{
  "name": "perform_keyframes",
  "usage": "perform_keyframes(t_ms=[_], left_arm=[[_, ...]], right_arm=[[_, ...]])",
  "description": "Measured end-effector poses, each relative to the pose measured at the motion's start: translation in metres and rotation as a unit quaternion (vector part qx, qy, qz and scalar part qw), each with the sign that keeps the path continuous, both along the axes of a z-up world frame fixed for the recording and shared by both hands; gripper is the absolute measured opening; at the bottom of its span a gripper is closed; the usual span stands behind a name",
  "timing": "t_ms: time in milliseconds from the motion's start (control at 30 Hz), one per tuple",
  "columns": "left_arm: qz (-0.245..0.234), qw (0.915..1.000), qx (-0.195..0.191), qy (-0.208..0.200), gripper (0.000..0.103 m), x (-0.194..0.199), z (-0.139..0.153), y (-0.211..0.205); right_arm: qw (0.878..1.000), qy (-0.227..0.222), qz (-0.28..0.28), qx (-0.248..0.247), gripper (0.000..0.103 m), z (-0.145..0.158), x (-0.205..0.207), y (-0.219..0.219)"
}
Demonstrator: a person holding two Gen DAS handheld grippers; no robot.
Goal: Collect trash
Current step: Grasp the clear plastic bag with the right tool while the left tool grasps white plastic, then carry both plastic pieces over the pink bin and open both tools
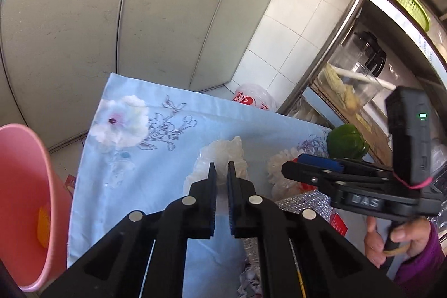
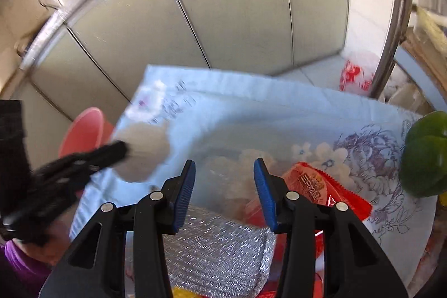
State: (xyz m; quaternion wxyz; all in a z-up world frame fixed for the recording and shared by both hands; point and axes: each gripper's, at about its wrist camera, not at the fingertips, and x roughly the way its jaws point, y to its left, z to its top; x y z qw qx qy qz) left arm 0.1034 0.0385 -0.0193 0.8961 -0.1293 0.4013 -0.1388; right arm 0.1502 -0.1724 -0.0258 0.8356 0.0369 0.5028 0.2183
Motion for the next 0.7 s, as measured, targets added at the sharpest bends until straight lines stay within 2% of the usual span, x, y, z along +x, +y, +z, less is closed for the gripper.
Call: perform_keyframes(t_ms=[133, 200, 300, 533, 600, 700], left_arm=[[0.008, 0.9999, -0.013, 0.0, 0.006, -0.008, -0.001, 0.012], [0.009, 0.9999, -0.015, 0.0, 0.006, -0.013, -0.001, 0.016], [0.011, 0.9998, -0.016, -0.004, 0.006, -0.022, 0.003, 0.02], [0.016, 0.9992, -0.024, -0.026, 0.006, -0.045, 0.02, 0.028], [0.017, 0.9988, -0.029, -0.035, 0.006, -0.052, 0.028, 0.029], [0.017, 0.9977, -0.034, -0.057, 0.006, -0.065, 0.044, 0.033]], right_arm=[[0.999, 0.007, -0.008, -0.039, 0.044, -0.013, 0.001, -0.003], [0.999, 0.009, -0.006, -0.04, 0.033, -0.019, -0.004, -0.008], [0.999, -0.007, -0.013, -0.035, 0.029, -0.014, -0.014, -0.017], [0.996, -0.076, -0.045, 0.032, 0.029, 0.041, -0.04, -0.044], [0.991, -0.103, -0.052, 0.065, 0.029, 0.063, -0.053, -0.054], [0.985, -0.141, -0.057, 0.084, 0.029, 0.091, -0.072, -0.06]])
